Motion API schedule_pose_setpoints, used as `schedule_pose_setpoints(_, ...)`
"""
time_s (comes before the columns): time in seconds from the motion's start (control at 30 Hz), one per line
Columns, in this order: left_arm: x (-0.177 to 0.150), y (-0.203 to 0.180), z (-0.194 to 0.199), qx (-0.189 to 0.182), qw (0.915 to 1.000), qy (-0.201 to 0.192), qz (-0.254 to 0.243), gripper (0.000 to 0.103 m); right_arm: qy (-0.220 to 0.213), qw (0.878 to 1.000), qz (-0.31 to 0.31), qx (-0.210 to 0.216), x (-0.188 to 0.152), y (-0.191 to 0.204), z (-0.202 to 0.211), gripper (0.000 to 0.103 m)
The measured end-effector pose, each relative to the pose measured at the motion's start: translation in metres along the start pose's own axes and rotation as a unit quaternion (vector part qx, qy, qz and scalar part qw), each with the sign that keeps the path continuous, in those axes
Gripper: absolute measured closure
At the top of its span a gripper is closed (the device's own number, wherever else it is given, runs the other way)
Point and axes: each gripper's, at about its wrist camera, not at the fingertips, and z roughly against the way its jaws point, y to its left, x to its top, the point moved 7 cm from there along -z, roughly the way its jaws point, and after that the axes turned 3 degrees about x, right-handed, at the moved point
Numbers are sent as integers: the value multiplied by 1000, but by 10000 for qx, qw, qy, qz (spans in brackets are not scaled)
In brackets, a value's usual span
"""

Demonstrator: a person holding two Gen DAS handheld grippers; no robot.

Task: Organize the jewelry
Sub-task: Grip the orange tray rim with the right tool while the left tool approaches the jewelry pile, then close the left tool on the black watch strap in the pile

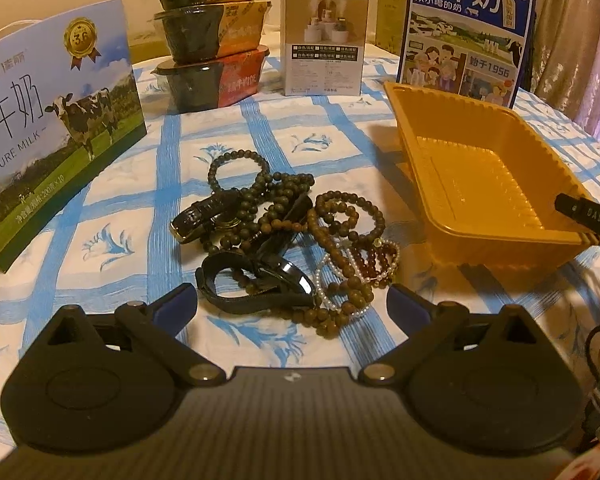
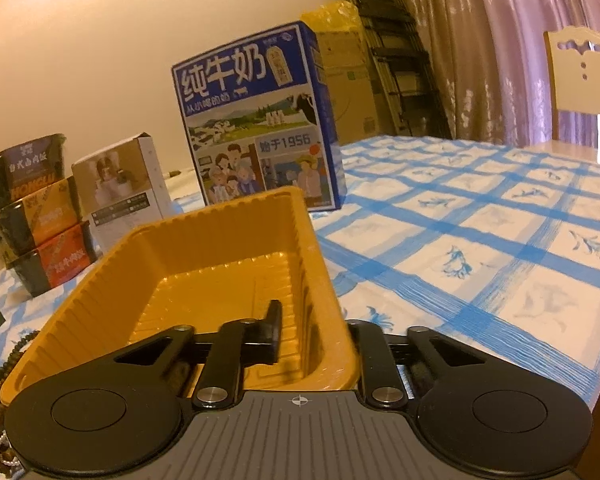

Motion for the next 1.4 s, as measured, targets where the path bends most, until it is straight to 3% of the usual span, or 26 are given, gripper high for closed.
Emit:
schedule_pose_setpoints(0.07, 0, 0, 0, 1, 10000, 1, 8, 2, 67, 9998, -143, 127, 2, -4, 2, 99)
schedule_pose_setpoints(0.43, -2, 1, 2, -56, 10000, -7, -9, 2, 159, 9994, 75, 286, 22, -5, 30, 99)
schedule_pose_setpoints(0.63, 0, 10, -2, -148, 9998, 45, 113, 16, 262, 9992, 41, 296, 24, -11, 34, 99)
schedule_pose_setpoints(0.9, 14, 31, -9, -74, 9945, 64, 1044, 17, 304, 9991, 91, 297, 20, -11, 33, 99)
schedule_pose_setpoints(1.03, 18, 28, -22, 191, 9944, 134, 1034, 17, 299, 9989, 181, 298, 19, -8, 32, 99)
schedule_pose_setpoints(1.13, 15, 31, -26, 297, 9940, 183, 1036, 35, 320, 9989, 166, 304, 19, -9, 32, 99)
schedule_pose_setpoints(1.23, 16, 36, -19, 280, 9930, 149, 1140, 37, 353, 9988, 131, 314, 18, -9, 30, 99)
schedule_pose_setpoints(1.37, 28, 29, -3, 197, 9960, -218, 850, 38, 366, 9987, 136, 334, 18, -9, 30, 99)
schedule_pose_setpoints(1.4, 30, 25, -5, 170, 9968, -174, 768, 44, 376, 9986, 138, 347, 17, -9, 29, 99)
